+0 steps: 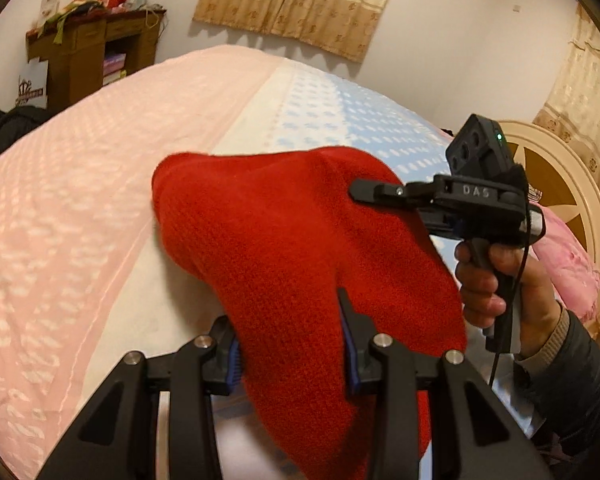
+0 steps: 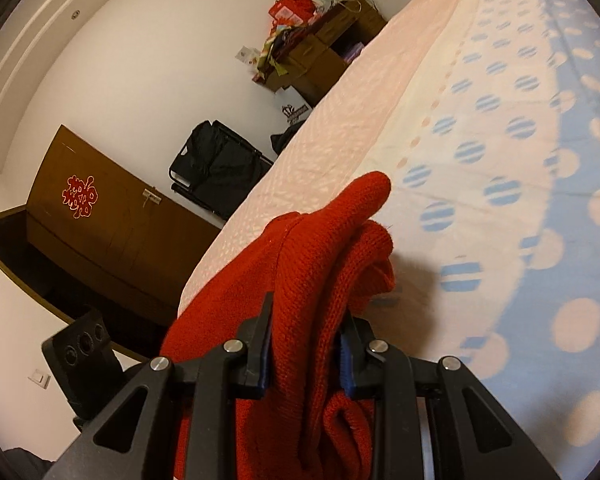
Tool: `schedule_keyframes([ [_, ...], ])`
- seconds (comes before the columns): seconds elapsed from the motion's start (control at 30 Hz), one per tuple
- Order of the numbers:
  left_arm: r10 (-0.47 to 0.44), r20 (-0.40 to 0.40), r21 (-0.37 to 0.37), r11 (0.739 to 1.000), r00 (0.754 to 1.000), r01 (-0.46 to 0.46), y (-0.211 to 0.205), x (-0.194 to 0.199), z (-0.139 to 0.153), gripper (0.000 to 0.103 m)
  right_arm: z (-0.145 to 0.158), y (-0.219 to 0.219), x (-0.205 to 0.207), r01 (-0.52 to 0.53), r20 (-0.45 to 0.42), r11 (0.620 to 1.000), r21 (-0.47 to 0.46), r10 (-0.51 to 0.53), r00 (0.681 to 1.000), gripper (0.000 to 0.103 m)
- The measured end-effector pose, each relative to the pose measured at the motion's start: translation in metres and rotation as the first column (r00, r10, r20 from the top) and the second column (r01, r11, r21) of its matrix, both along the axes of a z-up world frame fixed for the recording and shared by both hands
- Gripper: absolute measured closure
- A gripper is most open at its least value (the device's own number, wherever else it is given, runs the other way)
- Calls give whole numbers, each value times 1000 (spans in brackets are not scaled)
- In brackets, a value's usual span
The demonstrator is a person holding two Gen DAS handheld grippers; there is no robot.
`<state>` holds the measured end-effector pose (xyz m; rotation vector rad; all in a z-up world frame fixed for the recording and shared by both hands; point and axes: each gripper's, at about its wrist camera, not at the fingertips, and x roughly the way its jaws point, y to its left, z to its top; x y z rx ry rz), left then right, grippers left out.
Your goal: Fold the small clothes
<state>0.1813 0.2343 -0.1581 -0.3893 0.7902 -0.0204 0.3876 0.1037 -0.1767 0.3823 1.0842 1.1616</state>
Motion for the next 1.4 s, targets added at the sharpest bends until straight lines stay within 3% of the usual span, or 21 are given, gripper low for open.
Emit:
schedule_keyframes([
  [0.2,-15,12,-32,999,1000,15,10,-3,-16,63,-12,9,4,-15,-13,1000,-23,15,1000,76],
  [0.33,3,9,-1,1000,1000,-3,4,-5,-21,62,-17,11,5,-7,-4,998,-57,7,1000,77],
  [0.63,57,-30,27,998,998,-56,0,-3,-23,46,-33,10,13,9,-18,994,-107,-11,1000,76],
  [0.77,67,-41,78,995,997,-64,-7,-5,-18,41,-24,9,6,22,23,990,-138,-19,1000,75],
  [0.87,70,-41,101,993,997,-66,-10,-8,-13,32,-10,7,-1,46,79,988,-147,-34,996,73],
  [1.0,75,-57,121,990,996,-68,-9,-7,-18,32,5,3,-11,62,131,986,-153,-42,991,69],
  [1.17,90,-46,114,990,995,-85,-9,-14,-14,32,-5,5,-13,69,140,969,-237,-36,990,68],
  [1.2,95,-36,120,989,995,-90,-10,-18,-9,29,-6,0,-12,82,131,970,-227,-53,990,66],
  [1.27,105,-10,138,985,994,-103,-14,-28,2,16,-2,-13,-14,128,130,970,-208,-102,986,43],
  [1.4,114,93,236,962,989,-133,-27,-51,28,6,29,-39,-41,206,238,959,-195,-157,958,39],
])
